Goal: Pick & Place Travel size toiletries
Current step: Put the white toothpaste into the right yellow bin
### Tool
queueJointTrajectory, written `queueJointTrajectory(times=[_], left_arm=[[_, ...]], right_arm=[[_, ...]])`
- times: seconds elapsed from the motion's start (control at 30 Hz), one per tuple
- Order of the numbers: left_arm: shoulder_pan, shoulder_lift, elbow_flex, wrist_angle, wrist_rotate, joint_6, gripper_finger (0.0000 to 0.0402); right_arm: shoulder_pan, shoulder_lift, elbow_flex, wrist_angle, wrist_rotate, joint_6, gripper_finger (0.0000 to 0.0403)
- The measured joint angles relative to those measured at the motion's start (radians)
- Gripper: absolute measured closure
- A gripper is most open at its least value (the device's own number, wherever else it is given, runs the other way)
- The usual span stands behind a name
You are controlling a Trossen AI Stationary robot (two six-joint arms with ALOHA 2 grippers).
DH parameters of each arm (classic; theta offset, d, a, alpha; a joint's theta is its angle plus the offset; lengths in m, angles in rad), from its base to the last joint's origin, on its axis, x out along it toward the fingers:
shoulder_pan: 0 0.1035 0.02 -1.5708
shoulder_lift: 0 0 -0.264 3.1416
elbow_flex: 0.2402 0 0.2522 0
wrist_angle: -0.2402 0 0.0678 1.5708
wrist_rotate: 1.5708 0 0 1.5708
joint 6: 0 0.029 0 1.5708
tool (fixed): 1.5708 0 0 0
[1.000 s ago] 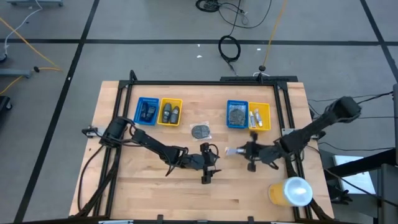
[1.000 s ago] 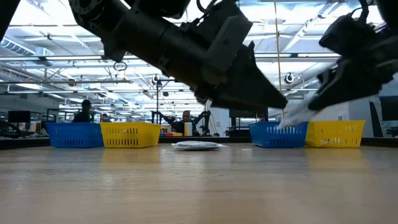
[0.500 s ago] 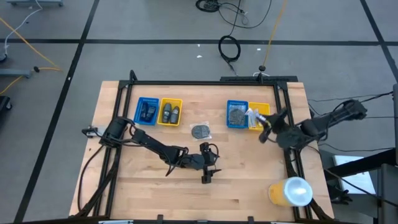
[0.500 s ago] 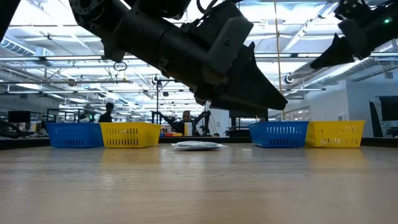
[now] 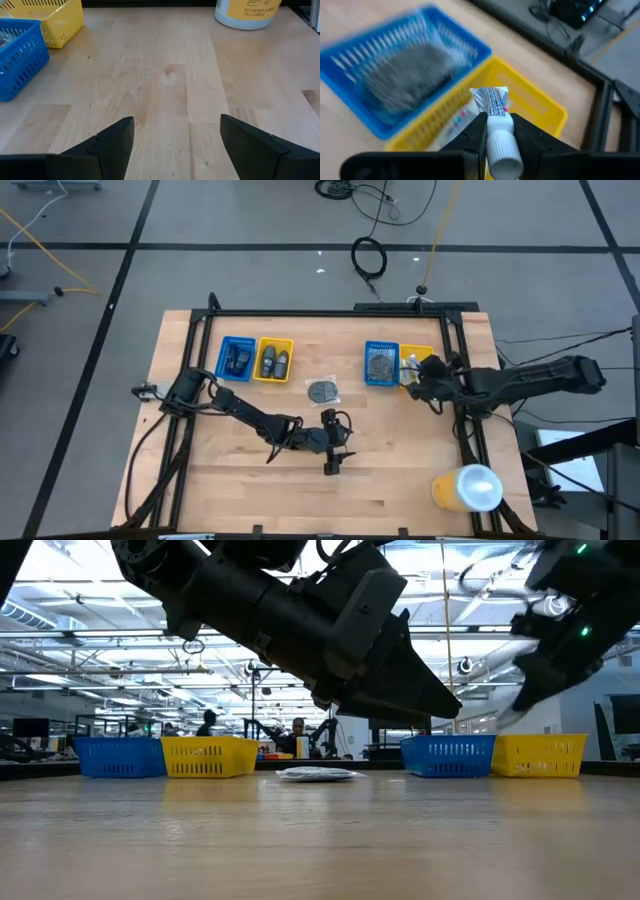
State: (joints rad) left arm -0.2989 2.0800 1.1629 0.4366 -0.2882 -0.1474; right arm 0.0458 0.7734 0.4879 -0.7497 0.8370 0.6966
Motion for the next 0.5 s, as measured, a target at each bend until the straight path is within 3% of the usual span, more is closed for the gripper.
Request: queueJointTrajectory(times=[0.27,0.5], left_arm=[[0.000,0.000,0.000,-0.011,0.000,0.000,0.0110],[0.000,0.000,0.000,-0.022,0.000,-0.006,0.0110]], right_arm=[[-0.121,0.153,-0.033,0.125,-0.005,-0.054,0.0345],[-0.172,0.190,-0.053,0.193,-0.117,-0.117,0.0314]])
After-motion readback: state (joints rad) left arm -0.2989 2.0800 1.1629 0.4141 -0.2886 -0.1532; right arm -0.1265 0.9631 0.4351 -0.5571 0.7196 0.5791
